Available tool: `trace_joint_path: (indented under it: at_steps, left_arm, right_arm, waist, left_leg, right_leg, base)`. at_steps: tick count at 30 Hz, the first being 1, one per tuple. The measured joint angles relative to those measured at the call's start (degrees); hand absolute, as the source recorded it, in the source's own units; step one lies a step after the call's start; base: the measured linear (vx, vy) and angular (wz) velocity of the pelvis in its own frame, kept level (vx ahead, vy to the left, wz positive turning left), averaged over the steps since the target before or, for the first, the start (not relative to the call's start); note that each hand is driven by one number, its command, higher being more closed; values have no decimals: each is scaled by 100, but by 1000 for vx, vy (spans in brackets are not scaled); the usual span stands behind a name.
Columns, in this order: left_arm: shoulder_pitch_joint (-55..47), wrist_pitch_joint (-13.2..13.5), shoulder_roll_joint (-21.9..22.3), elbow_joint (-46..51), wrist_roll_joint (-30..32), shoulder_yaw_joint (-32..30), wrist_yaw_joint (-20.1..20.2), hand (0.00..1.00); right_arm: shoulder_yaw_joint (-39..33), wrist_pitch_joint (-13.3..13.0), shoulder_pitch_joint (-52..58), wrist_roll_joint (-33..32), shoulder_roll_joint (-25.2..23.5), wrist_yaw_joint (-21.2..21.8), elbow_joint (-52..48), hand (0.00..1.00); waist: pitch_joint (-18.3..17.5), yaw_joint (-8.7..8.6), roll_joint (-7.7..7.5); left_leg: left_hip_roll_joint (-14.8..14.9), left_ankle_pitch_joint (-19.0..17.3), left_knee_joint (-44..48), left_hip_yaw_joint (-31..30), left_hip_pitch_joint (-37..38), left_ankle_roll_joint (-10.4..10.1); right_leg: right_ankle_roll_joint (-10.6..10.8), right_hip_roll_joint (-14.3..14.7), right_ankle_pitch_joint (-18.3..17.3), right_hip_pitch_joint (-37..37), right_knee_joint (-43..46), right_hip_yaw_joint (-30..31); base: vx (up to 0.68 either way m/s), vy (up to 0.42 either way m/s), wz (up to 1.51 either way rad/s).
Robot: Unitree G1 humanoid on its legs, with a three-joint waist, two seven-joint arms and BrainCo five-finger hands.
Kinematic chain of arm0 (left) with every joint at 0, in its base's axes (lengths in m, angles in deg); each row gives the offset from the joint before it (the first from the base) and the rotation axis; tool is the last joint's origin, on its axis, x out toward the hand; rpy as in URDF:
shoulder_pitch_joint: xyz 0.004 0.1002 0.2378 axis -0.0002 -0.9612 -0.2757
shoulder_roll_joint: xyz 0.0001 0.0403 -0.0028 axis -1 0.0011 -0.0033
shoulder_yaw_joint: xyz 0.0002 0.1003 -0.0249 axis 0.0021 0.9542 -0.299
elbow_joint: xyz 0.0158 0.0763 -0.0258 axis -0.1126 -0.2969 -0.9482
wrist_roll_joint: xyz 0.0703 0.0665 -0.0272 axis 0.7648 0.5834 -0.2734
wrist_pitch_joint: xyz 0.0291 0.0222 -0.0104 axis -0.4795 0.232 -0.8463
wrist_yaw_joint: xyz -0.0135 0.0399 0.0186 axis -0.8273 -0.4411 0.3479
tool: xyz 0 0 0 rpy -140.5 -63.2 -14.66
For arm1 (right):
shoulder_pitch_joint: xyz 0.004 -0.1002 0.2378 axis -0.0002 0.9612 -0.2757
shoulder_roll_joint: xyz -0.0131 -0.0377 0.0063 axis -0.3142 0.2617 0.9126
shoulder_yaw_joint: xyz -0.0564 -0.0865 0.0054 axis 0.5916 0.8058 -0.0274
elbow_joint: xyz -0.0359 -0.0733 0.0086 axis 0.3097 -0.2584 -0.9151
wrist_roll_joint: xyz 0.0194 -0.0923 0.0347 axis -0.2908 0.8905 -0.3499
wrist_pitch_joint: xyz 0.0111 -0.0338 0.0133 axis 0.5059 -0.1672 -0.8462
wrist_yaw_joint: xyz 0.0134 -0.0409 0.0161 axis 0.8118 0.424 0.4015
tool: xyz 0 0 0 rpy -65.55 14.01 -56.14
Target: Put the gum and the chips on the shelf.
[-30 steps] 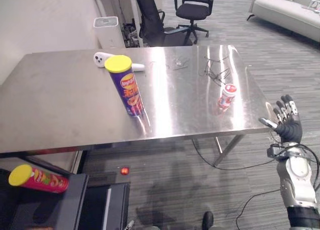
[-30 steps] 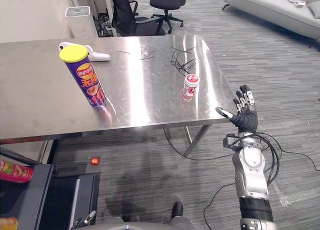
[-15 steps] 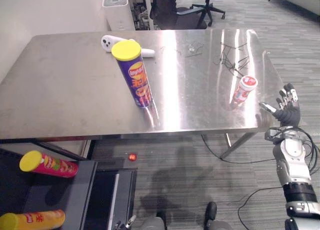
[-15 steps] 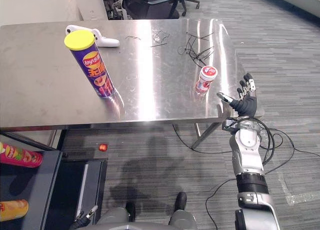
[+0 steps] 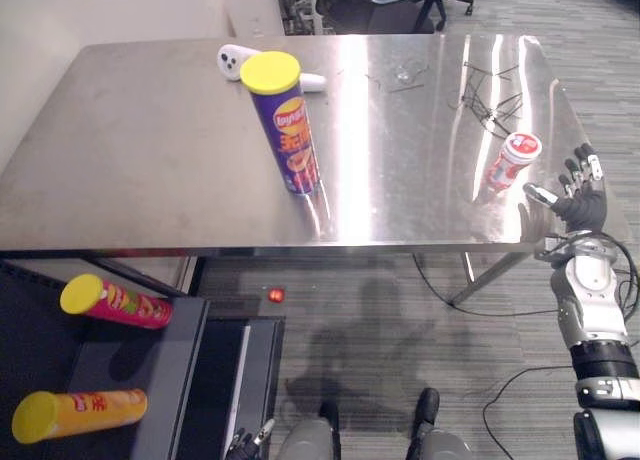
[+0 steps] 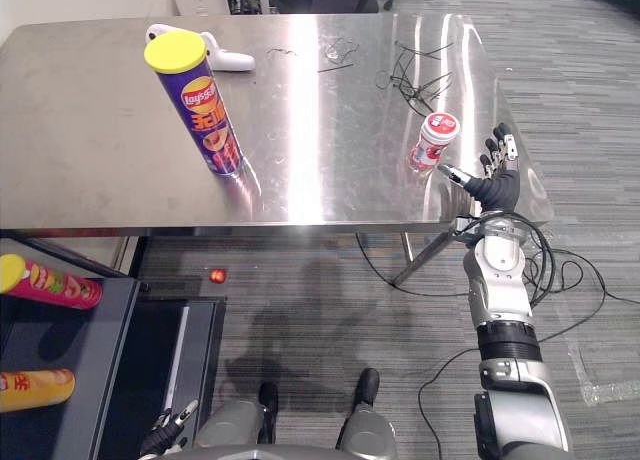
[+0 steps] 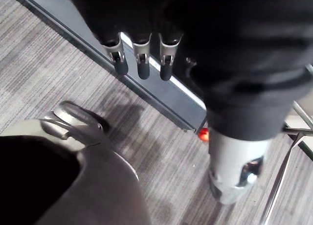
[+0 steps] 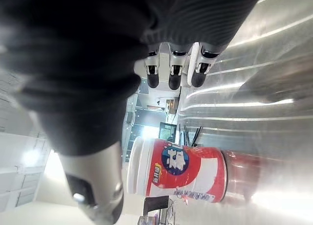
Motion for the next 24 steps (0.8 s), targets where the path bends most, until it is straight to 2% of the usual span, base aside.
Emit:
trace_joint_path:
  at_steps: [13, 24]
  left_arm:
    - [0, 23, -3, 59, -153, 34, -1, 0]
    - [-10, 9, -2, 174, -160, 51, 2, 0]
  right_arm:
    - [119, 1, -450, -3, 127, 10, 303, 0]
    - [160, 3, -720, -3, 240, -65, 566, 0]
  waist:
    - [160, 28, -3]
    - [333, 153, 29]
  left_leg:
    - [-56, 25, 119, -129, -158, 37]
    - [-108, 54, 233, -274, -300, 80]
  right_leg:
    - [-40, -38, 98, -66, 28, -87]
    - [-51, -81, 148, -69, 43, -220]
  base:
    - [-32, -9, 4]
    - [-38, -4, 7]
